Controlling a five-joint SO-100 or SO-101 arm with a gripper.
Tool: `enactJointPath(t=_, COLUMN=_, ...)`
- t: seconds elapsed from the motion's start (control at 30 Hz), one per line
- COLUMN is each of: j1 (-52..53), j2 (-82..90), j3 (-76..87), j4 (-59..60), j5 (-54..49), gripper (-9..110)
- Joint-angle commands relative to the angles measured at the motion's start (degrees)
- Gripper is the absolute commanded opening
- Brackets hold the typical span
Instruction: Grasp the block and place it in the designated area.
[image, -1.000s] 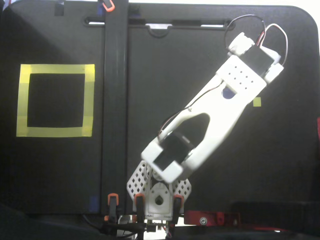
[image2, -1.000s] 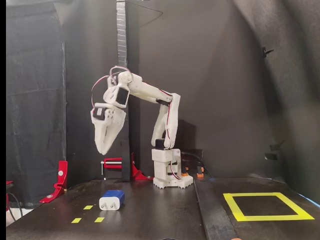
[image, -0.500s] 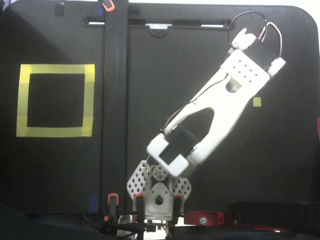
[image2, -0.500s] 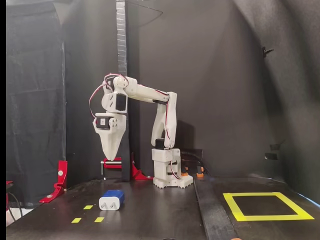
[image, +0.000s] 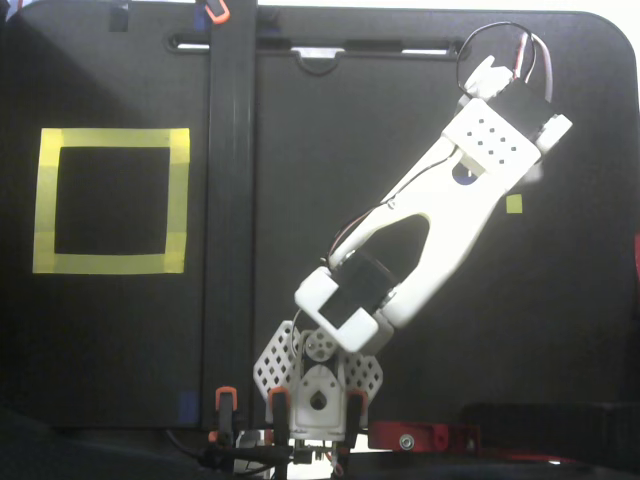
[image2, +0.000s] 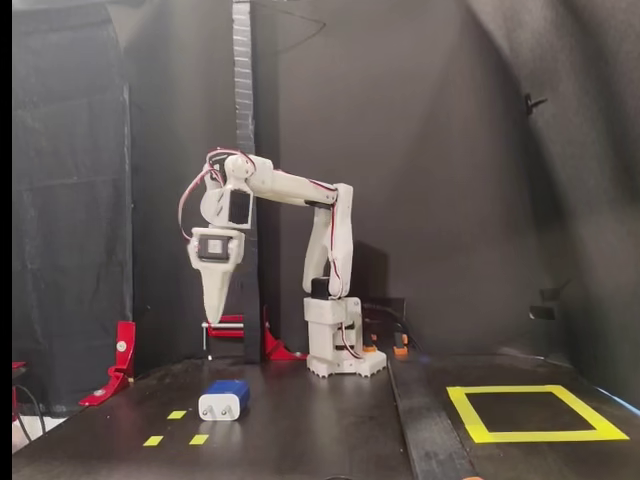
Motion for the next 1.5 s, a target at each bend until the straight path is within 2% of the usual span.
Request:
enactJointPath(t=0.0, j1=-0.5, j2=0.2, j3=-1.1, j4=-0.2, j5=-13.0, gripper=0)
enactJointPath(t=0.37, j1=1.1, j2=0.2, j3=-0.4, j4=7.1, j5=-54.6, gripper=0)
enactJointPath(t=0.47, j1=0.9, j2=0.2, j3=-0.4, j4=8.3, j5=-59.6, gripper=0)
enactJointPath(t=1.0, j1=0.7, j2=-0.6, j3=-0.4, j4=4.2, j5=-61.0, gripper=3)
enactJointPath(t=1.07, j1=0.7, j2=-0.9, j3=-0.4, j4=3.9, j5=-61.0, gripper=7)
enactJointPath(t=1.17, j1=0.8, j2=-1.2, j3=-0.4, j4=3.1, j5=-62.3, gripper=20)
enactJointPath(t=1.47, j1=0.6, j2=-2.0, j3=-0.3, j4=2.5, j5=-62.6, gripper=31)
